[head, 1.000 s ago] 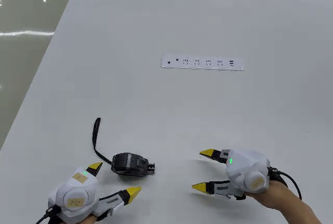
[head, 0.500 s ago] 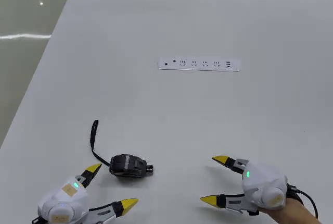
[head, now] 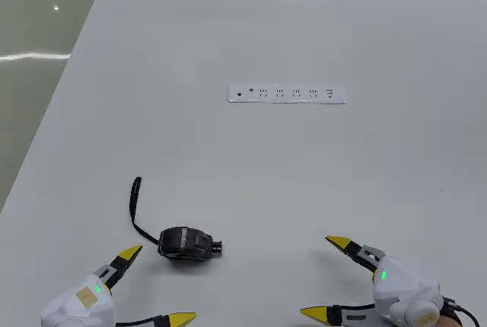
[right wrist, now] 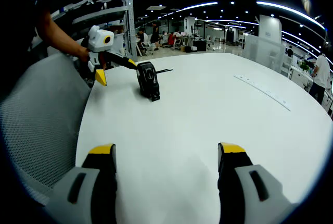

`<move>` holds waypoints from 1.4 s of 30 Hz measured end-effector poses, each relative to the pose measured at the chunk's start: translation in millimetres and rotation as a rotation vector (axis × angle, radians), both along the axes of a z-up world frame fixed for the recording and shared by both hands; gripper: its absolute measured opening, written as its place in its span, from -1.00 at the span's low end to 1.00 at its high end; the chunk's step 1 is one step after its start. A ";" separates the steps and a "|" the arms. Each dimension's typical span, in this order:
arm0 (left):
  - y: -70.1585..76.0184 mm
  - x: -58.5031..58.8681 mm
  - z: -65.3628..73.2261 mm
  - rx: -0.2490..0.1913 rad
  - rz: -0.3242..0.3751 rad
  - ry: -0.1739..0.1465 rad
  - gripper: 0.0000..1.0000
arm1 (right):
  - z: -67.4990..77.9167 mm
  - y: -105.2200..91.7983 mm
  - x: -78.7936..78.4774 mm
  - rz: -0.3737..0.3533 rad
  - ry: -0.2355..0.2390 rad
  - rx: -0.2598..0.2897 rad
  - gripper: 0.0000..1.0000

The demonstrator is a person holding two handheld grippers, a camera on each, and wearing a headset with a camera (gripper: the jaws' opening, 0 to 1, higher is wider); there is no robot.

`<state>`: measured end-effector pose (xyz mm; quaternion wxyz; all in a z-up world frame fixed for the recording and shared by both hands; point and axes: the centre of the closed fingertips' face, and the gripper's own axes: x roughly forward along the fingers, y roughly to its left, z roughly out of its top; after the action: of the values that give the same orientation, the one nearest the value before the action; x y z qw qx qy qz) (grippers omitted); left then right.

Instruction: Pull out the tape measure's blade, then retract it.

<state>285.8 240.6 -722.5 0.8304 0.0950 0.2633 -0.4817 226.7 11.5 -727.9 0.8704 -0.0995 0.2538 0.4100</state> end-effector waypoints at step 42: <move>12.1 -5.6 7.6 -0.001 -0.044 -0.015 1.00 | -5.2 -10.2 -19.8 -0.066 0.035 0.020 0.96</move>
<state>280.1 252.6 -714.9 0.8216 0.1038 0.2548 -0.4993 206.9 1.2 -733.1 0.8798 -0.0753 0.2680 0.3853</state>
